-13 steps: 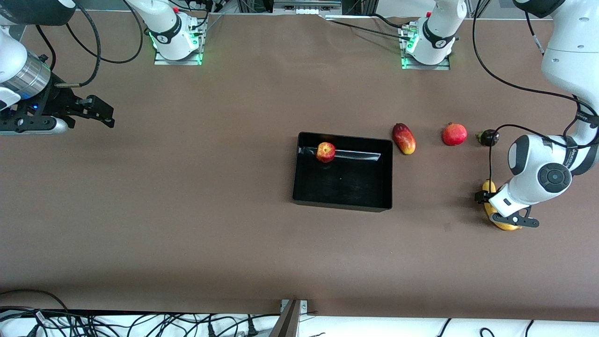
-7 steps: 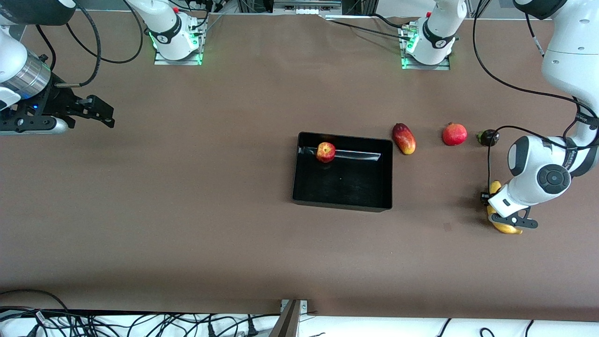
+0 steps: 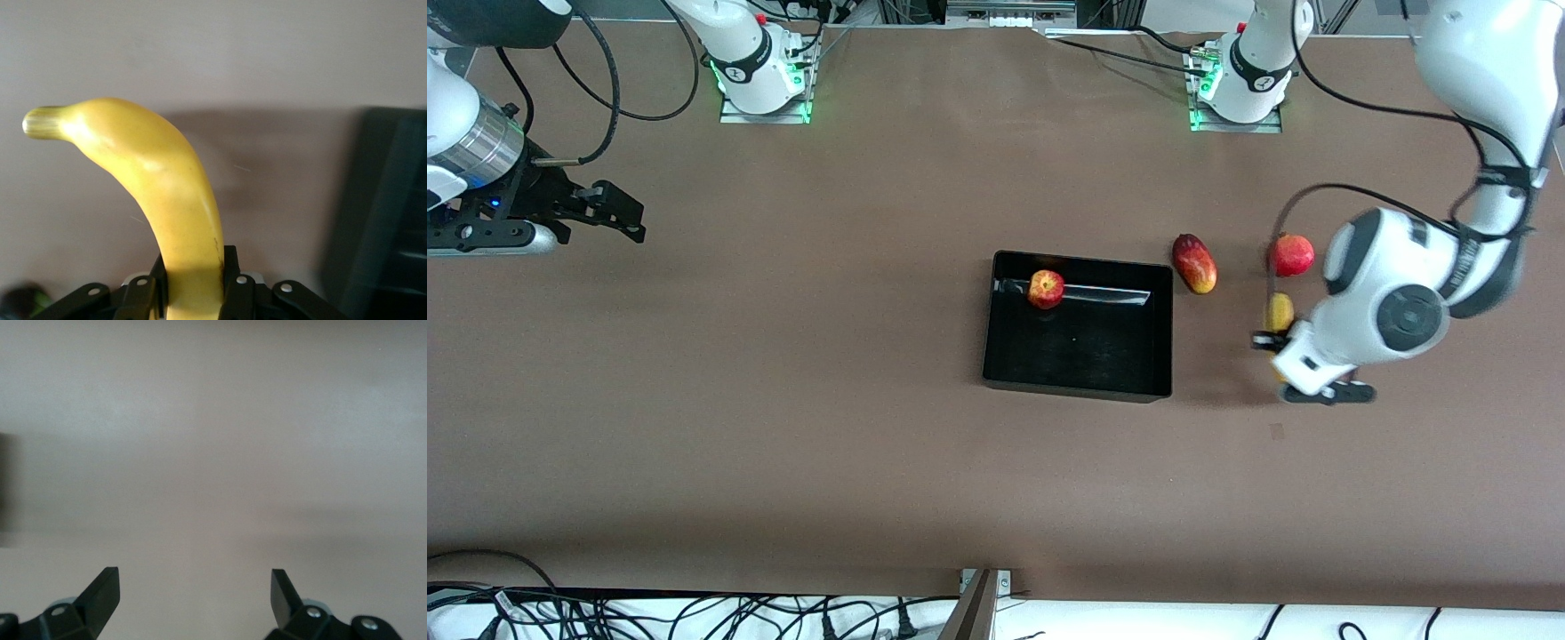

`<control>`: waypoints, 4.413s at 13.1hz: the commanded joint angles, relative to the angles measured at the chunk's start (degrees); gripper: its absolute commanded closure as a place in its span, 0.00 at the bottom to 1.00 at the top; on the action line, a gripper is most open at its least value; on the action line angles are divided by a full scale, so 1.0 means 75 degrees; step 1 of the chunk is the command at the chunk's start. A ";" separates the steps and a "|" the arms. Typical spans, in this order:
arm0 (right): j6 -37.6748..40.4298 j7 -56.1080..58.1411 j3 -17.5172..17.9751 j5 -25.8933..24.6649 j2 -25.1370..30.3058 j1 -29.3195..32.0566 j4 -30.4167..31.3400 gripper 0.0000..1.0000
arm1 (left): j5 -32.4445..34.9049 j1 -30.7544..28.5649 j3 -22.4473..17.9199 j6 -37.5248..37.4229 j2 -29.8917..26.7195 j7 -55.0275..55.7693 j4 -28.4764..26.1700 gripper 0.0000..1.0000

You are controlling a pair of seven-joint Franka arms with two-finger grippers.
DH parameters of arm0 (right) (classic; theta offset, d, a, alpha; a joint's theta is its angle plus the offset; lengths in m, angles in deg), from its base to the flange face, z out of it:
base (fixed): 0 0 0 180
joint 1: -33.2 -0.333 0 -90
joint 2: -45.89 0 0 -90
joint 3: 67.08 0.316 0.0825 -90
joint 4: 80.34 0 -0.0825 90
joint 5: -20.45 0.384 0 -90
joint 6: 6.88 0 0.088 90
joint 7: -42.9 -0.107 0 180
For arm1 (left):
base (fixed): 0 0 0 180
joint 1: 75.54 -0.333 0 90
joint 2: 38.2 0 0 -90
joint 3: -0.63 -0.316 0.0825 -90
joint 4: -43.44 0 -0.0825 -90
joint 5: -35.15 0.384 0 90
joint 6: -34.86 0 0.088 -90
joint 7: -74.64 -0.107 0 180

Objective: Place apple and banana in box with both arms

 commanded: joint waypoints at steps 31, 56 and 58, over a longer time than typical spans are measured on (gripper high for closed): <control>-0.0177 0.0053 0.0097 -0.0097 -0.0062 0.0117 -0.0135 0.00 | 0.1306 0.2596 -0.0235 0.1921 0.1708 0.4543 -0.0320 0.00; -0.0177 0.0053 0.0097 -0.0074 -0.0062 0.0117 -0.0135 0.00 | -0.1295 0.1448 -0.3612 -0.2232 -0.4143 -0.3616 0.0054 0.00; -0.0177 0.0053 0.0097 -0.0074 -0.0062 0.0117 -0.0135 0.00 | -0.1295 0.1436 -0.3377 -0.2255 -0.4189 -0.3193 0.0172 0.00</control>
